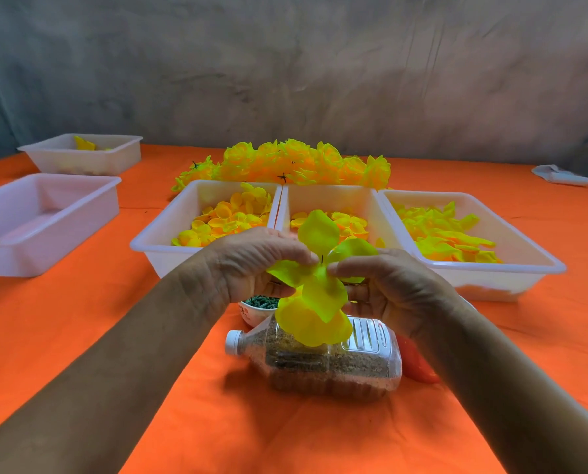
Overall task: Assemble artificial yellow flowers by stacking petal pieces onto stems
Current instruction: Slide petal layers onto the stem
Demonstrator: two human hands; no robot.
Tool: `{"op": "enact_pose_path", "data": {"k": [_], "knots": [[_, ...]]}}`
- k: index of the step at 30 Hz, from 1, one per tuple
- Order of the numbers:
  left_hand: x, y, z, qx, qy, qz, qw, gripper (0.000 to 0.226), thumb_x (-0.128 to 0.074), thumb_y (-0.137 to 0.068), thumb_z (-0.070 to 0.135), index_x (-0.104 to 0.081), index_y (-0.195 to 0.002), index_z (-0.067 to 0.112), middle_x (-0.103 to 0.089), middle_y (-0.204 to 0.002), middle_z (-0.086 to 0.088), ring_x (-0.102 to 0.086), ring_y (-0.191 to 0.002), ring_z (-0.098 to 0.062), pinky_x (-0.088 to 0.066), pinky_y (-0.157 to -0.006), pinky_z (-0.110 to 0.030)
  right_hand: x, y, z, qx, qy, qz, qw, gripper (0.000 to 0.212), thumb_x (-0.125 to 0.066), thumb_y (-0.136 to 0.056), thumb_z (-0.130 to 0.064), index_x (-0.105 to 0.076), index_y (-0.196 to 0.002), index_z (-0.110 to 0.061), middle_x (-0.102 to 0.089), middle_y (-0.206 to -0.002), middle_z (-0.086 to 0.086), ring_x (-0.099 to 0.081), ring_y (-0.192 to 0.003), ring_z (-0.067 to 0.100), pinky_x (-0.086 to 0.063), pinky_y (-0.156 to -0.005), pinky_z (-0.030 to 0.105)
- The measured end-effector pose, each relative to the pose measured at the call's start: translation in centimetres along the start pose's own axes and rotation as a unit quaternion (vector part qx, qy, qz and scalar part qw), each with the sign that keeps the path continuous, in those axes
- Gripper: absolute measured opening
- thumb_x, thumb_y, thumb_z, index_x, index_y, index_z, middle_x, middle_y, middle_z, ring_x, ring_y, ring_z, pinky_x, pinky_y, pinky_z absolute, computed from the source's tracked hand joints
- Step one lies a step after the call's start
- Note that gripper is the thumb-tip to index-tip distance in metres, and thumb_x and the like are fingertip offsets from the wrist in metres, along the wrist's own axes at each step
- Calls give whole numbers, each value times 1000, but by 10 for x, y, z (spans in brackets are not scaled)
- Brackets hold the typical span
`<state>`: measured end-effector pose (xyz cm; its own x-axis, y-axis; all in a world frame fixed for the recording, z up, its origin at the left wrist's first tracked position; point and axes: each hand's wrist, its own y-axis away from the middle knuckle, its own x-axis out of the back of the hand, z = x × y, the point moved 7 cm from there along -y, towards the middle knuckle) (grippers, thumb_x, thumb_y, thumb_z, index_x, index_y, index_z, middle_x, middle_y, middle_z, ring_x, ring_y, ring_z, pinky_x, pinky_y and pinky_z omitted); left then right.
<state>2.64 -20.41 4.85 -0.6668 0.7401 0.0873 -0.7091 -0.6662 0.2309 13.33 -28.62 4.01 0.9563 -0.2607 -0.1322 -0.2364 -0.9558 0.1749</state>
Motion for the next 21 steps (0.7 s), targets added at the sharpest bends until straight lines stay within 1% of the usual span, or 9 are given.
{"op": "enact_pose_path", "data": {"k": [2,4,8,12,17,21], "knots": [[0,-1,2,2,-14,4,1000,16,-66,-80,6,-62,-66,14,-63,-65,-1,-57,-61,-14,-49,-61,-28,2,1,-1,11,6,5,1000,10,-67,-74,-4,-65,-76,-14,-69,-66,1,-63,-51,12,-50,-48,20],[0,-2,4,4,-26,6,1000,14,-65,-81,5,-60,-70,12,-62,-68,-3,-57,-60,-14,-49,-62,-28,3,1,-1,21,12,7,1000,8,-68,-74,-6,-67,-74,-14,-70,-68,0,-65,-54,12,-50,-49,20],[-1,-3,4,10,-57,0,998,12,-65,-81,4,-60,-72,10,-62,-67,-4,-56,-59,-13,-47,-62,-26,5,2,0,28,39,32,998,15,-69,-75,-4,-69,-65,-15,-70,-67,1,-65,-56,12,-50,-51,22],[-1,-3,-1,18,-76,1,997,8,-66,-81,6,-62,-75,10,-62,-65,-3,-57,-57,-12,-47,-61,-26,8,2,2,22,71,58,996,14,-71,-74,-3,-65,-72,-15,-68,-62,-1,-62,-52,10,-46,-54,23],[1,-4,-5,20,-91,7,996,12,-67,-81,7,-63,-70,11,-63,-57,1,-58,-53,-10,-46,-61,-26,5,3,5,13,92,51,994,10,-70,-76,-6,-66,-80,-14,-69,-63,-4,-63,-52,7,-45,-57,25],[0,-3,-4,15,-107,8,994,10,-68,-81,7,-64,-73,10,-63,-63,-2,-58,-58,-13,-46,-63,-27,8,4,6,18,92,71,993,9,-71,-76,-8,-67,-81,-14,-67,-63,-4,-62,-54,7,-45,-57,26]]}}
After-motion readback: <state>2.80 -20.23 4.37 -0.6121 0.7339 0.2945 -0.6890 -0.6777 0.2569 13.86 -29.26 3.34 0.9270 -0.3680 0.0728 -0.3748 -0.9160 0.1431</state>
